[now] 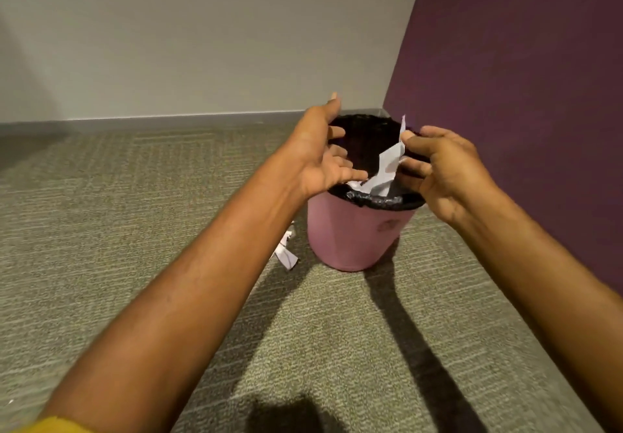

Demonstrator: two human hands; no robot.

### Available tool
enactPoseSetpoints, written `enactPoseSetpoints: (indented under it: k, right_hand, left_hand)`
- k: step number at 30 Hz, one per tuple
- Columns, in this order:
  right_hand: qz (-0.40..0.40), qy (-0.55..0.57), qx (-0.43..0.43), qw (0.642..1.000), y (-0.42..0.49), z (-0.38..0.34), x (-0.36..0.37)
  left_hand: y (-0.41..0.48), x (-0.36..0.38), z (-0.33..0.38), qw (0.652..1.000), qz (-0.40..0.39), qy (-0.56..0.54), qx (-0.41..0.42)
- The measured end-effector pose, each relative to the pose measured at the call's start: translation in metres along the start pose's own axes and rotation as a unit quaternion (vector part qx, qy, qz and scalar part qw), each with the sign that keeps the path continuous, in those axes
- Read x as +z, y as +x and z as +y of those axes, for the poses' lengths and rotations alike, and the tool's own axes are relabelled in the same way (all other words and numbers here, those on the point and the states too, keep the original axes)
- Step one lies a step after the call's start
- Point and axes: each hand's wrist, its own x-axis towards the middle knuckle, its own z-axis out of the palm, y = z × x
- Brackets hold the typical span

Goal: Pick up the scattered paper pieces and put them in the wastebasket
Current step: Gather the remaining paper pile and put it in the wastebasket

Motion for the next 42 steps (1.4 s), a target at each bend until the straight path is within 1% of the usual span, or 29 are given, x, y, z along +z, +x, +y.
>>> enactPoseSetpoints:
  k: [3,7,9,12,17,21,24,27,29,31,32,33,34,35,37,40,42]
  right_hand:
    - [0.009,-0.001,-0.014,1.0,-0.002,0.001,0.001]
    - [0.002,-0.001,-0.041,0.999,-0.012,0.004,0.011]
    - [-0.013,-0.001,-0.049,0.999,-0.021,0.006,0.019]
    - [-0.057,-0.01,-0.06,0.997,-0.041,0.009,0.037]
    - [-0.153,-0.023,-0.072,0.985,-0.069,0.029,0.077]
    - [-0.189,-0.015,-0.031,0.981,-0.075,0.064,0.109]
    - [-0.202,-0.009,0.02,0.979,-0.076,0.097,0.129]
    - [-0.206,-0.019,0.059,0.977,-0.08,0.126,0.144]
    - [-0.212,-0.029,0.075,0.974,-0.083,0.142,0.151]
    - [-0.215,-0.037,0.089,0.972,-0.083,0.156,0.158]
    - [-0.215,-0.042,0.095,0.971,-0.083,0.163,0.161]
    - [-0.215,-0.045,0.1,0.97,-0.082,0.17,0.163]
    - [-0.215,-0.046,0.106,0.97,-0.081,0.177,0.164]
    - [-0.213,-0.047,0.112,0.969,-0.081,0.183,0.166]
    - [-0.208,-0.056,0.122,0.969,-0.079,0.196,0.168]
    - [-0.205,-0.078,0.124,0.968,-0.076,0.215,0.17]
    - [-0.206,-0.114,0.118,0.965,-0.074,0.23,0.172]
  left_hand:
    - [-0.003,-0.003,0.004,1.0,-0.007,0.005,0.019]
    - [-0.021,-0.018,0.006,0.995,0.001,0.057,0.086]
    - [-0.032,-0.032,0.006,0.989,0.013,0.086,0.118]
    - [-0.05,-0.06,0.003,0.983,0.032,0.112,0.145]
    - [-0.075,-0.13,-0.01,0.971,0.101,0.157,0.152]
    - [-0.086,-0.201,-0.031,0.952,0.217,0.178,0.118]
    - [-0.093,-0.247,-0.054,0.916,0.295,0.26,0.082]
    - [-0.103,-0.292,-0.088,0.873,0.319,0.367,0.033]
    - [-0.111,-0.319,-0.111,0.819,0.329,0.47,-0.013]
    - [-0.113,-0.343,-0.133,0.755,0.325,0.569,-0.031]
    - [-0.115,-0.348,-0.141,0.726,0.323,0.607,-0.026]
    - [-0.119,-0.349,-0.147,0.705,0.326,0.629,-0.007]
    - [-0.12,-0.352,-0.152,0.692,0.335,0.639,0.018]
    - [-0.122,-0.352,-0.154,0.683,0.34,0.645,0.044]
    - [-0.122,-0.356,-0.157,0.677,0.351,0.642,0.074]
    - [-0.119,-0.363,-0.158,0.681,0.364,0.629,0.088]
    - [-0.117,-0.367,-0.157,0.68,0.376,0.62,0.109]
